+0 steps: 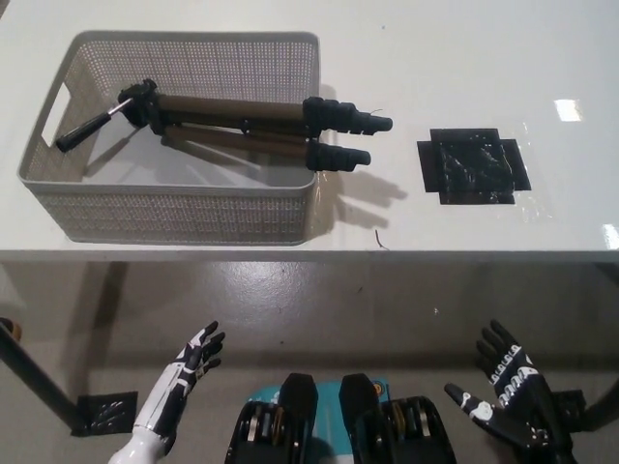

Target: The robot uses its right hand to pick the tripod on the desk and places it into a rectangular container on the left.

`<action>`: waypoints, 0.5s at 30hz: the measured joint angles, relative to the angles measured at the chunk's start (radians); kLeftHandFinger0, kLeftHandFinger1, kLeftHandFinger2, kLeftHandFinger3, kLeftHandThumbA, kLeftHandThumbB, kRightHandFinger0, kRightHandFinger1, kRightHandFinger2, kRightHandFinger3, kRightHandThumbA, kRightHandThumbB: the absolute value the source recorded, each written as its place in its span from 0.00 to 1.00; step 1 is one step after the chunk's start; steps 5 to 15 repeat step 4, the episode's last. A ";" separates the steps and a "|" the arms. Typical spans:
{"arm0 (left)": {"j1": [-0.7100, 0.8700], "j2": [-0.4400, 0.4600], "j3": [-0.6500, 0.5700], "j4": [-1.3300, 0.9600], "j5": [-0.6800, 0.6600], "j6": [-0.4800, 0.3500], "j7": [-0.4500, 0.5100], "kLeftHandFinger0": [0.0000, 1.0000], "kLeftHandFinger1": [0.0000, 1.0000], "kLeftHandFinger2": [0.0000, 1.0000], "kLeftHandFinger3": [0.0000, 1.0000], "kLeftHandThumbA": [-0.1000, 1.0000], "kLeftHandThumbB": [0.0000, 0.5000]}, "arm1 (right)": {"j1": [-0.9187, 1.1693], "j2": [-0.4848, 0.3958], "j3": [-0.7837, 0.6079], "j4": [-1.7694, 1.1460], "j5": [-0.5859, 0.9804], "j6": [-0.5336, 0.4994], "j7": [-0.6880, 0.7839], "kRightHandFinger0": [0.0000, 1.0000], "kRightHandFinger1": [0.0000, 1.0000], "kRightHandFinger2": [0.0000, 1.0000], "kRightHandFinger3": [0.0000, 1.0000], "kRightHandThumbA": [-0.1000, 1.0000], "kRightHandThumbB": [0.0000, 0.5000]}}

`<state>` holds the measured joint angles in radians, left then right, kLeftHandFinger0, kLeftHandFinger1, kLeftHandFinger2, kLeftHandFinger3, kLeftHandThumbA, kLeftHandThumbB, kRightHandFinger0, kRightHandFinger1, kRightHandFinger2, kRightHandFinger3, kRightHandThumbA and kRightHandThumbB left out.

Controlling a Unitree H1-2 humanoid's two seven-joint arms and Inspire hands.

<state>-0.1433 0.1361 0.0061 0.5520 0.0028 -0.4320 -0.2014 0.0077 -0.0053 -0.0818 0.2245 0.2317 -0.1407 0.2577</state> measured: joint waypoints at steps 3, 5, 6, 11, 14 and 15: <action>0.000 0.000 0.000 0.000 -0.001 0.000 0.000 1.00 1.00 1.00 1.00 1.00 1.00 | 0.000 -0.001 0.003 0.001 0.001 0.001 0.000 1.00 1.00 1.00 1.00 0.87 0.33; 0.000 0.000 0.000 0.000 -0.001 0.000 0.000 1.00 1.00 1.00 1.00 1.00 1.00 | 0.000 -0.001 0.004 0.002 0.001 0.001 0.000 1.00 1.00 1.00 1.00 0.87 0.33; 0.000 0.000 0.000 0.000 -0.001 0.000 0.000 1.00 1.00 1.00 1.00 1.00 1.00 | 0.000 -0.001 0.004 0.002 0.001 0.001 0.000 1.00 1.00 1.00 1.00 0.87 0.33; 0.000 0.000 0.000 0.000 -0.001 0.000 0.000 1.00 1.00 1.00 1.00 1.00 1.00 | 0.000 -0.001 0.004 0.002 0.001 0.001 0.000 1.00 1.00 1.00 1.00 0.87 0.33; 0.000 0.000 0.000 0.000 -0.001 0.000 0.000 1.00 1.00 1.00 1.00 1.00 1.00 | 0.000 -0.001 0.004 0.002 0.001 0.001 0.000 1.00 1.00 1.00 1.00 0.87 0.33; 0.000 0.000 0.000 0.000 -0.001 0.000 0.000 1.00 1.00 1.00 1.00 1.00 1.00 | 0.000 -0.001 0.004 0.002 0.001 0.001 0.000 1.00 1.00 1.00 1.00 0.87 0.33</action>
